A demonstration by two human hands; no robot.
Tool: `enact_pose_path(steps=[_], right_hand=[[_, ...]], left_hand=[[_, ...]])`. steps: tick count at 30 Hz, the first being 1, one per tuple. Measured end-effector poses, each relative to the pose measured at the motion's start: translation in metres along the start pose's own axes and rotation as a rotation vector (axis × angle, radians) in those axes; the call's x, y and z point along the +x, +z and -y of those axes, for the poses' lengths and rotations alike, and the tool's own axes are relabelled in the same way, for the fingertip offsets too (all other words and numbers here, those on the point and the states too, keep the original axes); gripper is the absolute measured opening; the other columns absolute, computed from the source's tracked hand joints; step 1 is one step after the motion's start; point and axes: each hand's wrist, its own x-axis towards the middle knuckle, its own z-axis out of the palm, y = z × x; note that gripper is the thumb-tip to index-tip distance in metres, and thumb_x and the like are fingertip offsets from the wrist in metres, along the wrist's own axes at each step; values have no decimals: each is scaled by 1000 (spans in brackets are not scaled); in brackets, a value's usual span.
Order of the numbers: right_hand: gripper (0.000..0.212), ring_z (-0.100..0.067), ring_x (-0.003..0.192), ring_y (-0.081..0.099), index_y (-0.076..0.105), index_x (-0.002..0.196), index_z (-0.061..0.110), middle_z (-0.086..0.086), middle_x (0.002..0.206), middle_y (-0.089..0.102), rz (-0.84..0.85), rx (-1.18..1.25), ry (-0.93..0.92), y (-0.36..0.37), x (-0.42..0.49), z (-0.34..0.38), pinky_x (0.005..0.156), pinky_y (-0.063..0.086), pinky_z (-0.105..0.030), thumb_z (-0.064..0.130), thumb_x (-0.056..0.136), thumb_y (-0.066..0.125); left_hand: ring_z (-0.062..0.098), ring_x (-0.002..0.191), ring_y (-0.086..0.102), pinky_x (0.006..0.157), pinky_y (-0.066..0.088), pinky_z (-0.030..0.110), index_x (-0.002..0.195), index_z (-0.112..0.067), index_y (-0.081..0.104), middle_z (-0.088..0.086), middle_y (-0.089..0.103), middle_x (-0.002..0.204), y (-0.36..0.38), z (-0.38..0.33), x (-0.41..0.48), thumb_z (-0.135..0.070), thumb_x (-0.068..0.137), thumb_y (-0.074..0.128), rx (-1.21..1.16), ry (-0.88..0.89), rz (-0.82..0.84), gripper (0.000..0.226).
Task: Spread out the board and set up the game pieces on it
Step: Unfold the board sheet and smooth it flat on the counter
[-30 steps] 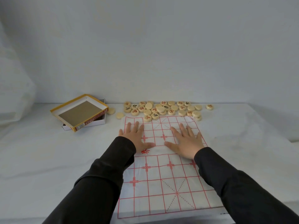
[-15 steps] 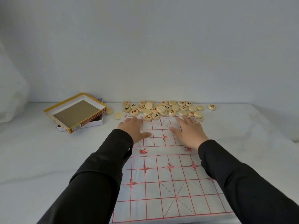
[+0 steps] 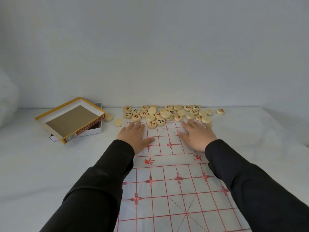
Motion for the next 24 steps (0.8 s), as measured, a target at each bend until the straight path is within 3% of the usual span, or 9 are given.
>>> enact_pose_path(steps=[16,24], right_hand=[[66,-18,147,-3,-2,151,33,1,159,-7,91,-92,-3,-12,23,-17,115,-1,-52,62,94,12],[64,-18,147,-3,1,151,33,0,159,-4,39,-58,-9,-3,5,-21,115,-1,-52,61,94,9]], left_hand=[[24,145,1,117,16,41,149,-16,5,3,0,158,-3,-11,21,-74,82,29,14,-38,16,92],[28,145,-2,116,16,44,150,-17,2,5,-5,158,-6,-6,14,-77,79,31,66,-58,90,97]])
